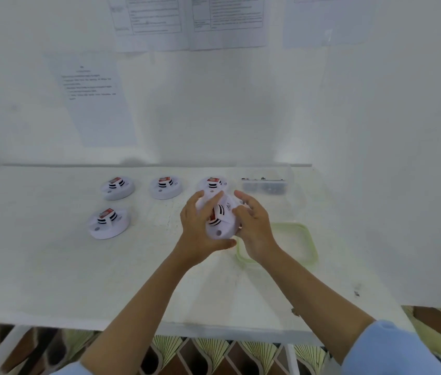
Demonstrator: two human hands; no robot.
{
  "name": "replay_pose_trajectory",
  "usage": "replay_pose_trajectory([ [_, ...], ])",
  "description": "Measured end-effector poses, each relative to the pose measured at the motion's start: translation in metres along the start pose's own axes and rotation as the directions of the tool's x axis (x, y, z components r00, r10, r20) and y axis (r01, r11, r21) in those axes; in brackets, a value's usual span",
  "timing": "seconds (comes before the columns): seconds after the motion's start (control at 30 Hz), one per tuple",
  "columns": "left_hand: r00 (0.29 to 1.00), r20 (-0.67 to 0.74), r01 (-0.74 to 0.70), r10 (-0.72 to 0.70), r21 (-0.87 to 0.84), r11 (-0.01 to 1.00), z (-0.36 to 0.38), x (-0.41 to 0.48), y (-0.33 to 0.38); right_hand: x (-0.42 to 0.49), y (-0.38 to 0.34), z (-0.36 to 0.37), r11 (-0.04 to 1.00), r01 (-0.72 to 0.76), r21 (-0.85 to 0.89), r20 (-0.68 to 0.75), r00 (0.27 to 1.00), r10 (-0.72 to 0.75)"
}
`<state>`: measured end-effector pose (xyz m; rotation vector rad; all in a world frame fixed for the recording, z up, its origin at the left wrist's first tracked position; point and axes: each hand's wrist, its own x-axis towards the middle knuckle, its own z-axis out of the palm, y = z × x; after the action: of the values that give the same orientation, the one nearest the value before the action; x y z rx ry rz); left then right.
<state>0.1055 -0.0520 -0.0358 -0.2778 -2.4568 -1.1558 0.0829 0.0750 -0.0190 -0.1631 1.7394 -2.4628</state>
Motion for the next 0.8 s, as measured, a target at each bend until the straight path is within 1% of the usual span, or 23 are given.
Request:
replay_pose_trajectory([
  [0.03,0.986,0.041,0.167,-0.162,-0.214,0.962,-0.005,-0.004,-0.004,0.000,0.005,0.004,0.999,-0.029,0.032,-0.017,0.999,0.029],
  [0.07,0.952,0.100,0.303,-0.289,-0.450,0.840,-0.010,-0.007,-0.008,0.002,0.010,0.007,0.997,-0.045,0.062,-0.029,0.998,0.047],
  [0.1,0.914,0.177,0.391,-0.366,-0.628,0.673,-0.017,-0.009,-0.015,0.003,0.014,0.011,0.994,-0.058,0.092,-0.033,0.998,0.061],
  [0.13,0.885,0.240,0.436,-0.399,-0.726,0.532,-0.024,-0.009,-0.025,0.005,0.018,0.016,0.989,-0.069,0.130,-0.029,0.997,0.073],
  [0.17,0.877,0.283,0.454,-0.388,-0.754,0.474,-0.030,-0.009,-0.034,0.008,0.023,0.020,0.984,-0.082,0.158,-0.021,0.996,0.087],
  [0.2,0.881,0.305,0.455,-0.362,-0.753,0.476,-0.036,-0.009,-0.043,0.011,0.029,0.025,0.981,-0.091,0.173,-0.016,0.995,0.095],
  [0.27,0.901,0.314,0.429,-0.298,-0.741,0.517,-0.043,-0.007,-0.056,0.018,0.038,0.034,0.984,-0.114,0.135,-0.005,0.993,0.116],
  [0.37,0.911,0.332,0.412,-0.244,-0.752,0.515,-0.055,-0.005,-0.076,0.019,0.047,0.044,0.983,-0.173,-0.053,0.042,0.984,0.175],
  [0.4,0.911,0.350,0.413,-0.220,-0.753,0.512,-0.058,-0.004,-0.084,0.019,0.052,0.047,0.979,-0.161,-0.128,0.072,0.983,0.172],
  [0.47,0.900,0.396,0.433,-0.185,-0.755,0.492,-0.063,-0.004,-0.098,0.018,0.063,0.054,0.952,-0.070,-0.298,0.100,0.989,0.105],
  [0.5,0.895,0.406,0.443,-0.185,-0.758,0.480,-0.064,-0.004,-0.104,0.019,0.068,0.057,0.920,-0.025,-0.390,0.095,0.993,0.067],
  [0.53,0.894,0.401,0.446,-0.198,-0.764,0.466,-0.064,-0.003,-0.110,0.020,0.073,0.060,0.898,0.008,-0.439,0.100,0.994,0.040],
  [0.57,0.892,0.397,0.451,-0.216,-0.765,0.460,-0.064,-0.003,-0.115,0.019,0.075,0.064,0.886,0.005,-0.463,0.100,0.994,0.047],
  [0.63,0.890,0.402,0.453,-0.214,-0.735,0.505,-0.064,-0.002,-0.119,0.017,0.076,0.075,0.883,0.006,-0.470,0.088,0.995,0.040],
  [0.7,0.891,0.416,0.444,-0.185,-0.705,0.553,-0.064,0.000,-0.124,0.016,0.077,0.083,0.820,0.050,-0.571,0.037,0.999,-0.036],
  [0.73,0.886,0.430,0.446,-0.173,-0.690,0.570,-0.065,0.001,-0.126,0.018,0.078,0.086,0.804,0.072,-0.590,0.027,0.997,-0.070],
  [0.8,0.876,0.456,0.450,-0.155,-0.659,0.603,-0.068,0.006,-0.130,0.022,0.081,0.086,0.809,0.064,-0.584,-0.005,0.997,-0.083],
])
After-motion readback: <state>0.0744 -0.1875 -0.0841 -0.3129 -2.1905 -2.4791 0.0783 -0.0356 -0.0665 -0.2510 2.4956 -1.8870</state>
